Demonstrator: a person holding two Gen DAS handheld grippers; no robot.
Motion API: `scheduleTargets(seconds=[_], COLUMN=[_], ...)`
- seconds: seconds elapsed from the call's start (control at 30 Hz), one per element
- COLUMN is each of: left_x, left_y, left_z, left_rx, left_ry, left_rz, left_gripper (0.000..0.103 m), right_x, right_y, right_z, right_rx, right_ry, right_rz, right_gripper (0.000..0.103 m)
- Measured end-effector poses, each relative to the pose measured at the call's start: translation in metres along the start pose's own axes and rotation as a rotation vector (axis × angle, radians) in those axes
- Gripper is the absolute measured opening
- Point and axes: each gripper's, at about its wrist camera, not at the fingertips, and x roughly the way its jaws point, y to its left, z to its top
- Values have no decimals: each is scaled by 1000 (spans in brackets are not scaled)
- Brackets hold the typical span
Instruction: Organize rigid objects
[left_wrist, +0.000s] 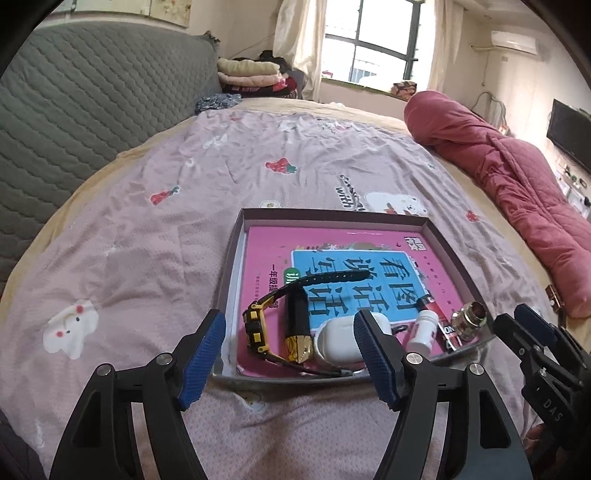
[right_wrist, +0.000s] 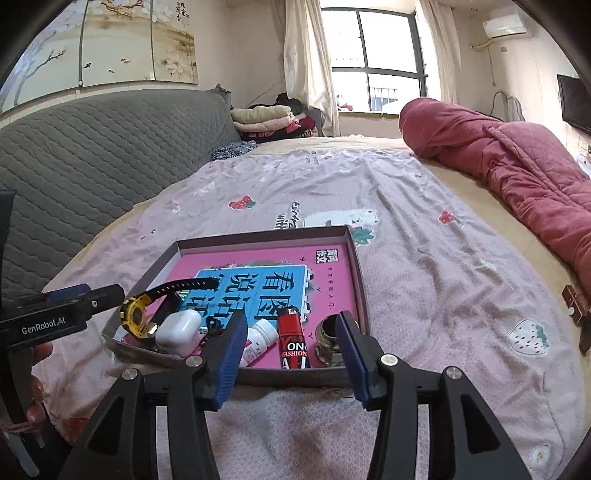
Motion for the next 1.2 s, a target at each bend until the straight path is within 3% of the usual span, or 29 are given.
scheduleTargets(seconds=[0.47,0.67,1.2], left_x=[-24,-34,-55], left_y=[-2,0,-22], left_z=[-20,-36,-63], left_rx=[20,-26,30], left_ry=[36,69,82], left_rz=[59,44,7], left_gripper=[74,74,74], right_x=[-27,-33,-56], right_y=[18,26,36], right_z=[-9,-21,-37], right_rx=[-34,-54,-82], right_ry=[27,64,87], right_rz=[-11,-1,-16], right_gripper=[51,51,52])
